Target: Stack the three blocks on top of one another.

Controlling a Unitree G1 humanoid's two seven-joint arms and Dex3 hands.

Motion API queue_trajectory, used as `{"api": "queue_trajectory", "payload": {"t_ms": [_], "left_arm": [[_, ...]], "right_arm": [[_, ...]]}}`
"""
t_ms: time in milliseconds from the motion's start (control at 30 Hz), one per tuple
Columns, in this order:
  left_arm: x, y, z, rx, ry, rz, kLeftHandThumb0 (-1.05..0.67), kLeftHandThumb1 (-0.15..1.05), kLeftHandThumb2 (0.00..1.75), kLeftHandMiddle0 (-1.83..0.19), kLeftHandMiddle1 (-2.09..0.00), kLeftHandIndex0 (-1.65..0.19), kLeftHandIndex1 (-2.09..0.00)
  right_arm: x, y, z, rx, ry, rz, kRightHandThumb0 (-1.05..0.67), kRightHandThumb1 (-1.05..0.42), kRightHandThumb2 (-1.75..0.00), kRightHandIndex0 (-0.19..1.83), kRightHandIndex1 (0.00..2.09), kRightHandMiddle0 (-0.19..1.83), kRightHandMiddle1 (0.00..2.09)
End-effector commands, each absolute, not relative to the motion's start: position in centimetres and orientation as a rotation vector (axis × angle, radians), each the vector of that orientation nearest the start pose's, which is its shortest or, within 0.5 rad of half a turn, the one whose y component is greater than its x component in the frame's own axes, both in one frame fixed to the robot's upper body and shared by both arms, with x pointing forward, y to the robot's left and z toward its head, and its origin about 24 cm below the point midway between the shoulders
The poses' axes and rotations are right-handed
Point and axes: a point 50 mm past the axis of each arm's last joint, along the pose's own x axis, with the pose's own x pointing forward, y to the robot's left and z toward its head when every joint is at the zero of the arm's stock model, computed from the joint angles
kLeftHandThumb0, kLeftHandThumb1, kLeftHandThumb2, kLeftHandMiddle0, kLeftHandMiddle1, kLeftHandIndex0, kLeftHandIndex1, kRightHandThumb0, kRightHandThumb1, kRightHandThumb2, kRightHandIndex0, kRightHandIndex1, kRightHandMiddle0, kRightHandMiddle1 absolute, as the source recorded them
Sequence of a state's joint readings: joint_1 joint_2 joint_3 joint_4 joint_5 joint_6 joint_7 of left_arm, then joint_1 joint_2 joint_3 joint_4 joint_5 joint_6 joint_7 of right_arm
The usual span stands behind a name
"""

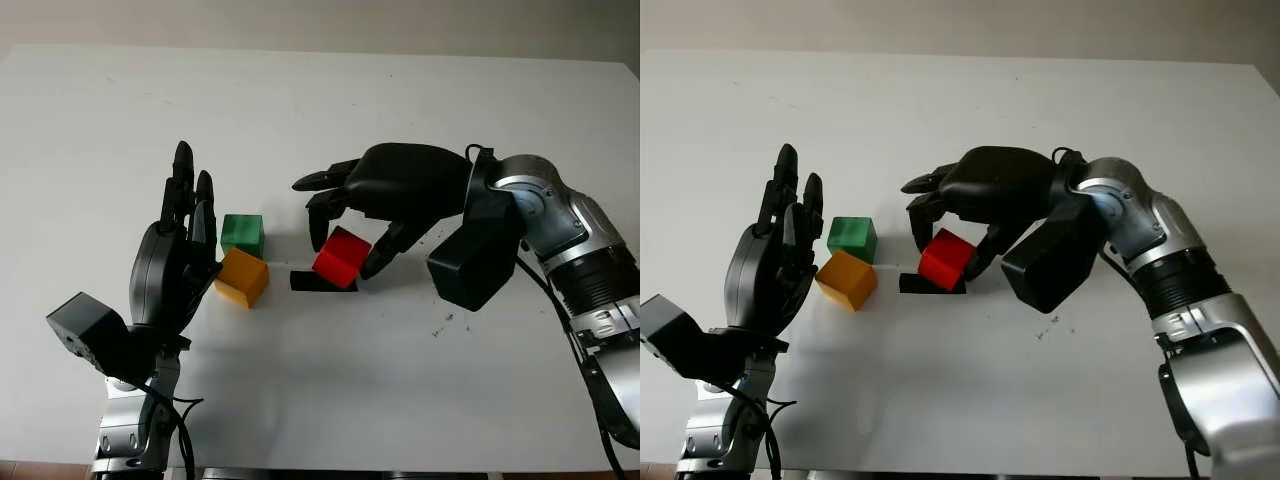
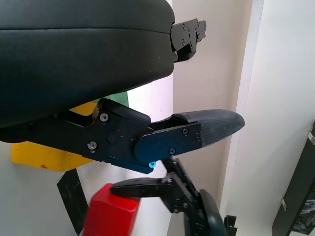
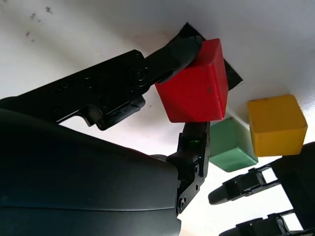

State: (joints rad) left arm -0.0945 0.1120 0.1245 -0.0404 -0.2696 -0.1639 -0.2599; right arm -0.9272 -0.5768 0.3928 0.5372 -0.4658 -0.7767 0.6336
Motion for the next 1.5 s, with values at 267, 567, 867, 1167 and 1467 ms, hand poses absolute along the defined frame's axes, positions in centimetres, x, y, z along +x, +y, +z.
{"api": "queue_trajectory", "payload": {"t_ms": [267, 567, 867, 1167, 1467], "left_arm": [[26.5, 18.1, 9.7, -0.113, -0.341, -0.169, -0.73, 1.05, 0.61, 0.19, 0.00, 0.19, 0.00], [26.5, 18.2, 9.5, -0.108, -0.347, -0.163, -0.73, 1.05, 0.61, 0.19, 0.00, 0.19, 0.00], [26.4, 18.1, 9.5, -0.106, -0.339, -0.158, -0.74, 1.05, 0.61, 0.19, 0.00, 0.19, 0.00], [26.4, 18.1, 9.6, -0.110, -0.339, -0.157, -0.73, 1.05, 0.61, 0.19, 0.00, 0.19, 0.00], [26.4, 18.2, 9.5, -0.105, -0.339, -0.158, -0.73, 1.05, 0.61, 0.19, 0.00, 0.19, 0.00]], "right_arm": [[34.5, -10.2, 20.0, -1.500, -0.654, 1.059, -0.46, -0.92, -0.06, 0.22, 0.05, 0.41, 1.40], [34.8, -10.0, 19.6, -1.504, -0.639, 1.068, -0.44, -0.93, -0.06, 0.22, 0.05, 0.40, 1.41], [34.8, -10.0, 19.2, -1.487, -0.639, 1.072, -0.46, -0.93, -0.06, 0.21, 0.05, 0.35, 1.37], [34.8, -10.5, 19.1, -1.495, -0.599, 1.085, -0.54, -0.91, -0.05, 0.10, 0.03, 0.15, 0.92], [34.7, -10.9, 19.6, -1.526, -0.568, 1.076, -0.72, -0.89, -0.05, -0.13, 0.01, -0.07, 0.29]]}}
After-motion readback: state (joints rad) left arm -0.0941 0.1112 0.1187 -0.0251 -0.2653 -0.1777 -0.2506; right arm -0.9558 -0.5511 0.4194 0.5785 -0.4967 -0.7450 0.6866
